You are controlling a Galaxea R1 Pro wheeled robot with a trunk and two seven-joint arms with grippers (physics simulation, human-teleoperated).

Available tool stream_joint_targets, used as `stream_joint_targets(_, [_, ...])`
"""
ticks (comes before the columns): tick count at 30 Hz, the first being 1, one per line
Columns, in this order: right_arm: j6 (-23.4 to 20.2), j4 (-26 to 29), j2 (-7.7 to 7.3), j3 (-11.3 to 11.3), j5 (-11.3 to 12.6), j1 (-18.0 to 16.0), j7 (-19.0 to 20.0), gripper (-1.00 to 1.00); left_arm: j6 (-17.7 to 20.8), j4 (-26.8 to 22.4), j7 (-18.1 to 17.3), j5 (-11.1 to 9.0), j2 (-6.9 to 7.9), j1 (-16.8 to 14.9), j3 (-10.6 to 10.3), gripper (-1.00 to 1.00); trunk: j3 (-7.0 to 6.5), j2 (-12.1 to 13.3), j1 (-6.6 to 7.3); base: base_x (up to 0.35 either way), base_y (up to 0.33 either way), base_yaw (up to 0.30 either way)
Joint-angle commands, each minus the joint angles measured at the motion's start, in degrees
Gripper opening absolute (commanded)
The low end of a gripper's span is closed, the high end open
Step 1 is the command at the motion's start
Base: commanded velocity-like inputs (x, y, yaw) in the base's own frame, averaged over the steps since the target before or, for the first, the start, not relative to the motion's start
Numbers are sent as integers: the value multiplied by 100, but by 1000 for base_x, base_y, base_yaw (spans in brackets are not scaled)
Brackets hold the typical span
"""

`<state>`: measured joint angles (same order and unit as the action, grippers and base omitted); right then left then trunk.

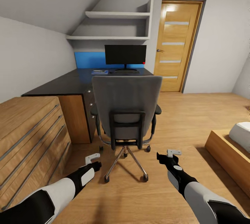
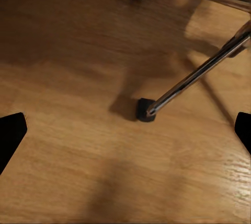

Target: In the bedroom, organize the workspace by keeping the computer under the desk, ensuring the monitor is on the desk, placing the keyboard on the desk next to the monitor, placing the mouse on the desk next to the keyboard, moving the folder from the swivel chair onto the desk next to the mouse, stacking the notebook on top of the folder with the pen on top of the notebook, and positioning the swivel chair next to the desk.

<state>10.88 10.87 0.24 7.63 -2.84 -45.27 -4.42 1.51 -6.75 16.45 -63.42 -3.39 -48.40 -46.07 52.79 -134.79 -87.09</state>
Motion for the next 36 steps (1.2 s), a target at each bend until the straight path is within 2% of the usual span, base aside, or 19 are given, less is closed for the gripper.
stream_joint_targets(1, [65, -45, 6, 31, -66, -3, -8, 100, 16, -11, 36, 32, -3, -3, -49, 100, 5, -3, 3, -147, 0, 0])
stream_joint_targets(4, [126, -109, 11, 27, -115, -1, -10, 100, 10, -11, 33, 206, -24, -3, -50, 100, 5, -3, 3, -95, 0, 0])
stream_joint_targets(5, [174, -144, 16, 24, -136, -1, -9, 100, -8, -11, 31, 366, -47, -3, -50, 100, 5, -3, 3, -48, 0, 0])
stream_joint_targets(8, [242, -186, 31, 19, -154, 0, -8, 100, -150, -11, 28, 631, -110, 0, -50, 100, 5, -3, 3, -31, 0, 0])
stream_joint_targets(9, [276, -222, 62, 15, -163, 0, -7, 100, -330, -11, 27, 791, -159, 2, -51, 100, 5, -3, 3, -16, 0, 0])
stream_joint_targets(12, [326, -296, 162, 11, -197, 0, -9, 100, -662, 10, 31, 990, -259, 4, -51, 100, 5, -3, 3, -10, 0, 0])
stream_joint_targets(14, [360, -323, 213, 7, -253, 0, -10, 100, -755, 33, 29, 1044, -299, 5, -51, 100, 5, -3, 3, -5, 0, 0])
stream_joint_targets(15, [417, -350, 286, 4, -393, 0, -12, 100, -834, 55, 25, 1090, -347, 5, -51, 100, 5, -3, 3, -2, 0, 0])
stream_joint_targets(19, [487, -410, 399, 2, -653, 3, -19, 100, -889, 73, 19, 1128, -436, 6, -54, 100, 5, -3, 3, -1, 0, 0])
stream_joint_targets(21, [508, -494, 442, -1, -740, 9, -22, 100, -902, 79, 21, 1138, -538, 6, -52, 100, 5, -3, 3, 0, 0, 0])
stream_joint_targets(25, [522, -589, 516, -13, -798, 15, -23, 100, -912, 90, 18, 1144, -644, 9, -57, 100, 5, -3, 3, 0, 0, 0])
stream_joint_targets(29, [527, -622, 625, -15, -821, 17, -24, 100, -915, 93, 12, 1147, -661, 13, -59, 100, 5, -3, 3, 0, 0, 0])
stream_joint_targets(36, [536, -638, 697, -16, -831, 23, -23, 100, -914, 95, 1, 1154, -661, 14, -65, 100, 5, -3, 3, 83, 0, 0])
